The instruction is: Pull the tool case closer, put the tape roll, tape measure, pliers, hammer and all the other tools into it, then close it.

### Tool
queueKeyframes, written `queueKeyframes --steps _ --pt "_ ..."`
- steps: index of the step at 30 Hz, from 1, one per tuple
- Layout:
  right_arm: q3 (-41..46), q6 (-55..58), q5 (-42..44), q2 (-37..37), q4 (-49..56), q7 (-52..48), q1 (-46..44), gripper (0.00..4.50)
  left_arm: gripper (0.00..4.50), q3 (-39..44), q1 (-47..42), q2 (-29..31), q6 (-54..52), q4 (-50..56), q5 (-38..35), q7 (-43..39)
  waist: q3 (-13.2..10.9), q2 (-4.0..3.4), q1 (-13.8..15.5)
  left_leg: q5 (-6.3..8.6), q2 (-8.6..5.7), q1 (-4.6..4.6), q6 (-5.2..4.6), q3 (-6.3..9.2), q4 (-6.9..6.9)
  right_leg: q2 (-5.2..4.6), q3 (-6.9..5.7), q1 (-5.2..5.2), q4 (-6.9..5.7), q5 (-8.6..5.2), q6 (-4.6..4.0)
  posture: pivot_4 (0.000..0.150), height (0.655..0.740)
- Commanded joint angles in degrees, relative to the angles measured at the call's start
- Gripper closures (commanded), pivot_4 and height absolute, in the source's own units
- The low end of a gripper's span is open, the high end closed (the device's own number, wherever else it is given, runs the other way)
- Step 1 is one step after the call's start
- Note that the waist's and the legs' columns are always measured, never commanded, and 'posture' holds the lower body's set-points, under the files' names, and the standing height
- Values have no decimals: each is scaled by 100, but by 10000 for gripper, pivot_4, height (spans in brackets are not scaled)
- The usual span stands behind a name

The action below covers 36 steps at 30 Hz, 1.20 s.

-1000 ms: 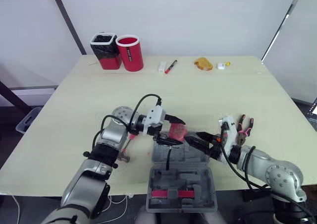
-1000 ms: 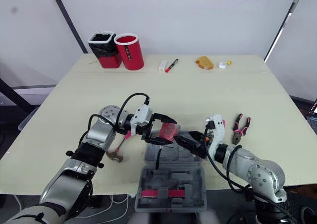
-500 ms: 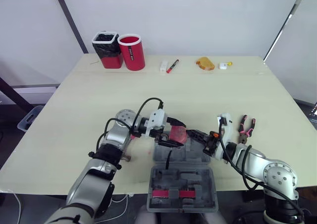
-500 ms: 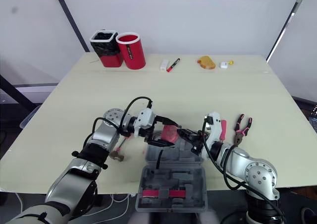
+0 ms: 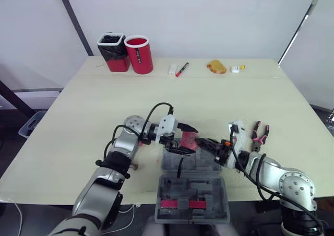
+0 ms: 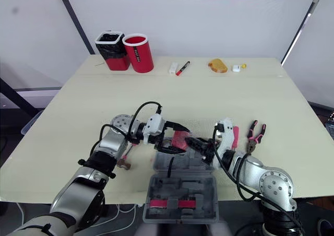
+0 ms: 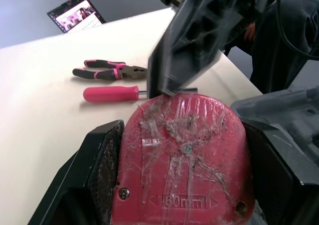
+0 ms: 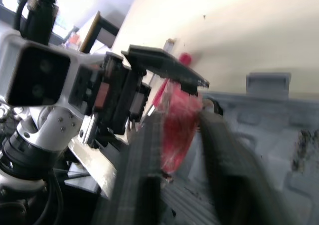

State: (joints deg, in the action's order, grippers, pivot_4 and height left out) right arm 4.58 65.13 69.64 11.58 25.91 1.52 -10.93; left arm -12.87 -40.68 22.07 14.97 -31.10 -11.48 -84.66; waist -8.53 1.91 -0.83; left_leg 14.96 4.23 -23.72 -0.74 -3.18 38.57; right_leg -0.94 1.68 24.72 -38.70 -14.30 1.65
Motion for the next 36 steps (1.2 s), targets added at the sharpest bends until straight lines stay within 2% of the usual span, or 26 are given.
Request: queueKeyframes --steps 1,2,3,6,8,9,12,13,15,17,23,24,27,32,36 --pt "-68 -1 119 85 117 -67 -4 10350 14637 167 -132 -44 102 125 -155 62 0 0 -1 0 0 0 0 0 0 0 0 0 0 0 0 1500 7400" --pt "-88 -4 117 102 111 -61 -2 4184 14637 175 -136 -52 100 124 -159 67 0 0 -1 0 0 0 0 0 1 0 0 0 0 0 0 1500 7400" --pt "-84 -21 145 75 67 -8 -14 557 14637 177 -141 -61 105 120 -150 66 0 0 -1 0 0 0 0 0 2 0 0 0 0 0 0 1500 7400" --pt "-48 -94 277 -33 -41 122 -70 557 14637 160 -102 -74 91 177 -133 14 0 0 1 0 0 0 0 2 2 0 -2 0 -1 0 0 1500 7400" --pt "-2 -143 401 -118 -93 234 -97 7507 14637 145 -73 -70 95 213 -122 -11 0 0 0 0 0 -1 0 3 2 0 -2 0 -1 0 0 1500 7400" --pt "20 -158 464 -150 -120 304 -105 9136 14637 144 -66 -71 102 220 -115 -16 0 0 0 0 0 -1 0 3 2 0 -2 0 -1 0 0 1500 7400" --pt "62 -206 640 -206 -168 449 -117 19941 14637 139 -62 -68 124 214 -99 -34 0 0 0 0 0 -2 0 4 2 0 -3 0 -1 0 0 1500 7400" --pt "80 -229 705 -227 -187 503 -124 25961 14637 133 -69 -65 146 197 -83 -38 0 0 0 0 0 -2 0 4 3 0 -3 0 -1 0 0 1500 7400" --pt "90 -250 788 -229 -211 578 -136 32833 14637 125 -86 -63 184 165 -57 -37 0 0 0 0 0 -2 0 5 3 0 -4 0 0 0 0 1500 7400" --pt "94 -276 865 -233 -243 651 -145 37904 14637 122 -92 -68 193 157 -56 -40 0 0 0 0 0 -3 0 7 3 0 -5 -1 0 0 0 1500 7400" --pt "14 -352 1053 -154 -279 819 -131 38898 14637 127 -79 -61 184 169 -70 -9 0 0 0 0 0 -3 0 8 3 0 -6 -1 -1 0 0 1500 7400" --pt "2 -362 1078 -140 -268 839 -115 38899 6641 126 -67 -45 158 192 -78 -21 0 0 -1 0 0 -3 0 8 3 0 -6 -1 -1 0 0 1500 7400" --pt "34 -412 1180 -79 -236 884 -30 40425 0 149 -38 11 49 261 -172 -130 0 0 -2 0 -1 -4 0 7 3 -1 -5 -1 0 0 0 1500 7400" --pt "209 -485 1379 158 -48 878 267 40475 0 246 108 161 -95 443 -325 -281 0 0 -1 0 -1 -4 0 10 3 0 -7 -1 0 0 0 1500 7400" --pt "441 -536 1733 682 172 794 702 40475 0 330 271 367 -378 722 -556 -374 0 0 0 0 0 -5 0 10 3 -1 -6 -1 1 0 0 1500 7400"
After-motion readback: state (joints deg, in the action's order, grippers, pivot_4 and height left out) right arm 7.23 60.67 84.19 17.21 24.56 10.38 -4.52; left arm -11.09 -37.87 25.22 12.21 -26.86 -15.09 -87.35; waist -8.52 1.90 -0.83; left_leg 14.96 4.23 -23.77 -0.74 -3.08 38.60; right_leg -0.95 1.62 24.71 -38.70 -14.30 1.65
